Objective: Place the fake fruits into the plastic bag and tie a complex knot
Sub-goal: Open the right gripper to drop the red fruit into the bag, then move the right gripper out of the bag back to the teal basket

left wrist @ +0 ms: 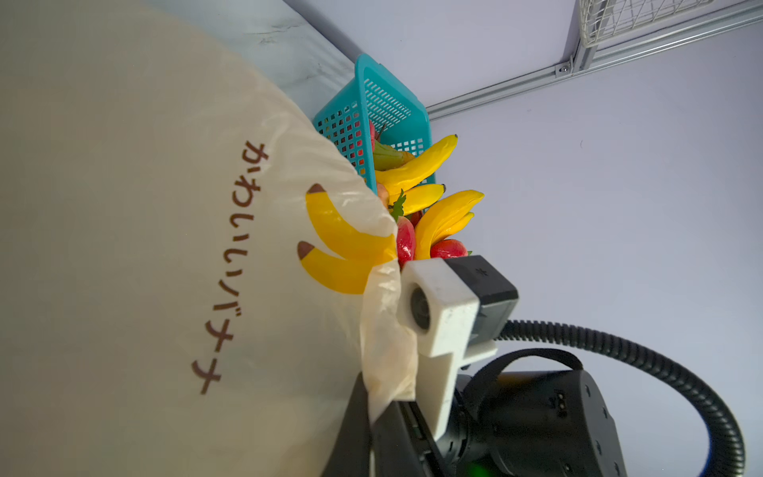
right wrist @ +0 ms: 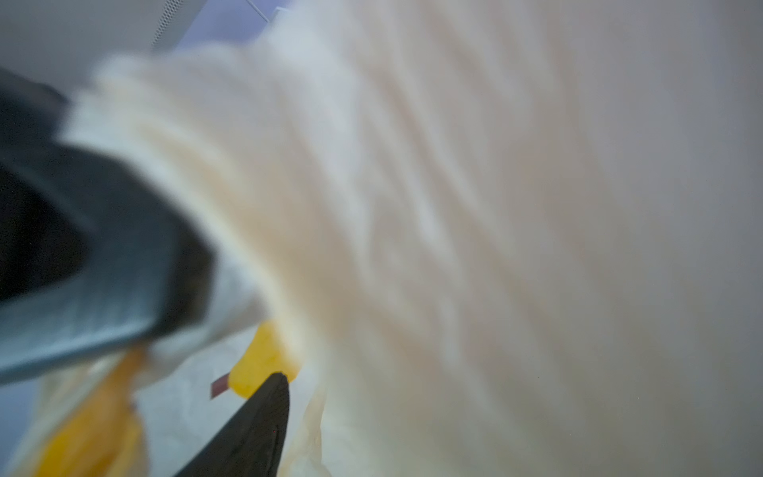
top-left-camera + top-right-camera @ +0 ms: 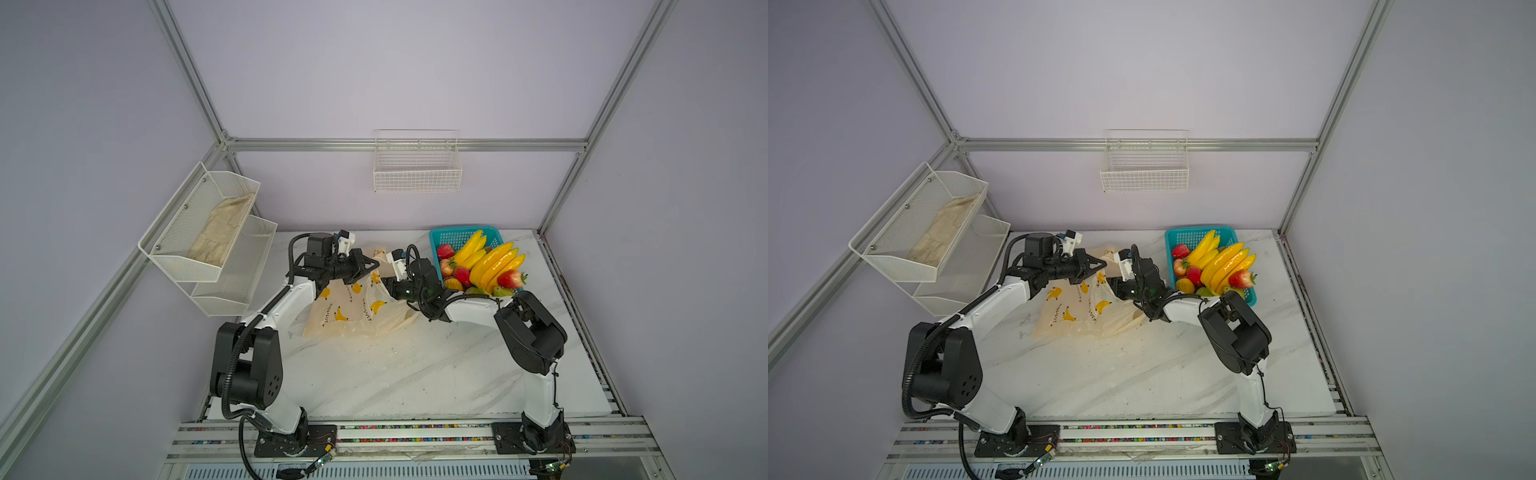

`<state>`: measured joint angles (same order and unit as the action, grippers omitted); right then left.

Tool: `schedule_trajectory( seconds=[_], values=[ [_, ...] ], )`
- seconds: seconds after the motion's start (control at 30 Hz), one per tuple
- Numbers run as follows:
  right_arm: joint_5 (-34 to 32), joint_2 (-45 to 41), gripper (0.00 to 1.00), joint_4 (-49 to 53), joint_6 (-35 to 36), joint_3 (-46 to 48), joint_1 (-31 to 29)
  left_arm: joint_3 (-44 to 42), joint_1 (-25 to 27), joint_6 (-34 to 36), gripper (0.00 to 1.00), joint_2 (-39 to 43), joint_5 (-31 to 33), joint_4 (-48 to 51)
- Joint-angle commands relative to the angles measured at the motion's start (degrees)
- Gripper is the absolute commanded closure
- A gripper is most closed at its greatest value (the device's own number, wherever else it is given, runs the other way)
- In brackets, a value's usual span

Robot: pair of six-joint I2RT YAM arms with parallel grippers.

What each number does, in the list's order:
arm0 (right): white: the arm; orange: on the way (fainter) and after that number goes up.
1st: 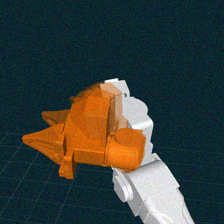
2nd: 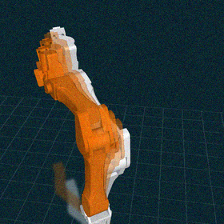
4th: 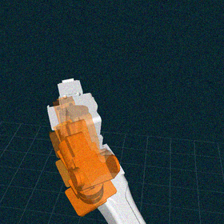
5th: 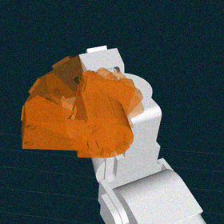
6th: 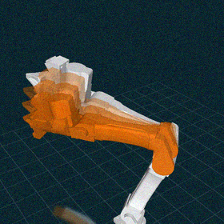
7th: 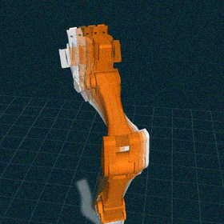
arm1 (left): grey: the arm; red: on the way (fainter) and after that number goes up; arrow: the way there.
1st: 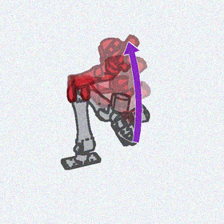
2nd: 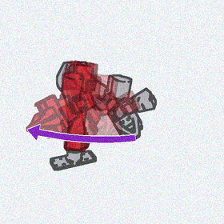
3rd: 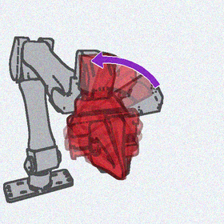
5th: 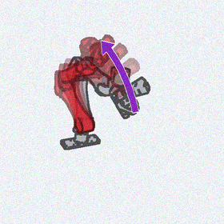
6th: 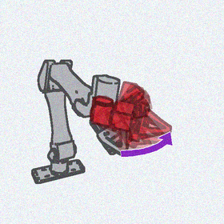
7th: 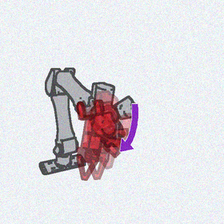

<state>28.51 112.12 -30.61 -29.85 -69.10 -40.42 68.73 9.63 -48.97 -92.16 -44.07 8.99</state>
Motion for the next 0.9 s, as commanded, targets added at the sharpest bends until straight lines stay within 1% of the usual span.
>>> schedule_trajectory(
  seconds=[0.0, 0.13, 0.23, 0.27, 0.3, 0.33, 0.4, 0.47, 0.53, 0.57, 0.63, 0.67, 0.7, 0.73, 0.77, 0.8, 0.87],
  values=[
    [-0.5, -5.9, 0.29, 2.0, 3.8, 2.4, 1.2, -1.3, -1.3, -0.9, 1.0, 0.8, -1.5, -2.6],
    [-8.4, -12.0, 0.3, 16.7, 14.1, 1.7, 1.2, -1.5, -2.2, -1.6, 1.0, 0.6, -1.5, -2.7],
    [-13.6, -15.8, 0.31, 24.4, 19.2, 1.3, 1.2, -1.6, -2.3, -1.6, 1.0, 0.4, -1.0, -2.8],
    [-14.8, -17.1, 0.31, 26.3, 19.7, 1.2, 1.2, -1.8, -2.3, -1.6, 1.0, 0.4, -0.7, -2.8],
    [-14.7, -18.5, 0.31, 27.6, 21.3, 1.2, 1.2, -1.9, -2.3, -1.5, 1.0, 0.3, -0.4, -2.8],
    [-13.3, -19.6, 0.31, 28.1, 22.5, 1.4, 1.2, -2.0, -2.3, -1.4, 1.0, 0.2, -0.2, -2.8],
    [-7.3, -21.5, 0.3, 28.0, 24.8, 1.7, 1.2, -2.1, -2.4, -1.3, 1.0, -0.1, 0.2, -2.7],
    [-1.9, -22.5, 0.29, 27.5, 25.5, 1.6, 1.2, -2.1, -2.4, -1.3, 1.0, -0.3, 0.3, -2.6],
    [0.0, -22.6, 0.29, 26.6, 25.1, 1.1, 1.3, -2.1, -2.4, -1.1, 1.0, -0.4, 0.4, -2.6],
    [-0.3, -22.4, 0.29, 26.3, 24.4, 0.6, 1.4, -2.1, -2.4, -0.8, 1.0, -0.3, 0.5, -2.5],
    [-4.1, -21.5, 0.29, 26.4, 21.2, -0.8, 1.6, -2.1, -2.4, -0.5, 1.0, -0.1, 0.8, -2.5],
    [-6.5, -20.7, 0.29, 26.8, 19.1, -1.5, 1.8, -2.1, -2.4, -0.4, 1.0, 0.0, 0.8, -2.5],
    [-10.5, -19.8, 0.29, 28.1, 16.9, -2.8, 1.9, -2.0, -2.4, -0.2, 1.0, 0.0, 0.7, -2.5],
    [-13.9, -19.1, 0.29, 29.5, 17.0, -3.9, 1.8, -1.9, -2.4, 0.0, 1.0, 0.1, 0.6, -2.5],
    [-14.4, -18.4, 0.29, 29.7, 18.7, -4.7, 1.8, -1.9, -2.4, 0.1, 1.0, 0.3, 0.6, -2.5],
    [-11.3, -17.6, 0.29, 28.3, 18.8, -4.9, 1.9, -1.9, -2.4, 0.3, 1.0, 0.4, 0.7, -2.5],
    [-2.4, -16.8, 0.29, 23.8, 18.7, -4.4, 1.8, -1.9, -2.3, 0.8, 1.0, 0.7, 0.9, -2.5]
  ],
)
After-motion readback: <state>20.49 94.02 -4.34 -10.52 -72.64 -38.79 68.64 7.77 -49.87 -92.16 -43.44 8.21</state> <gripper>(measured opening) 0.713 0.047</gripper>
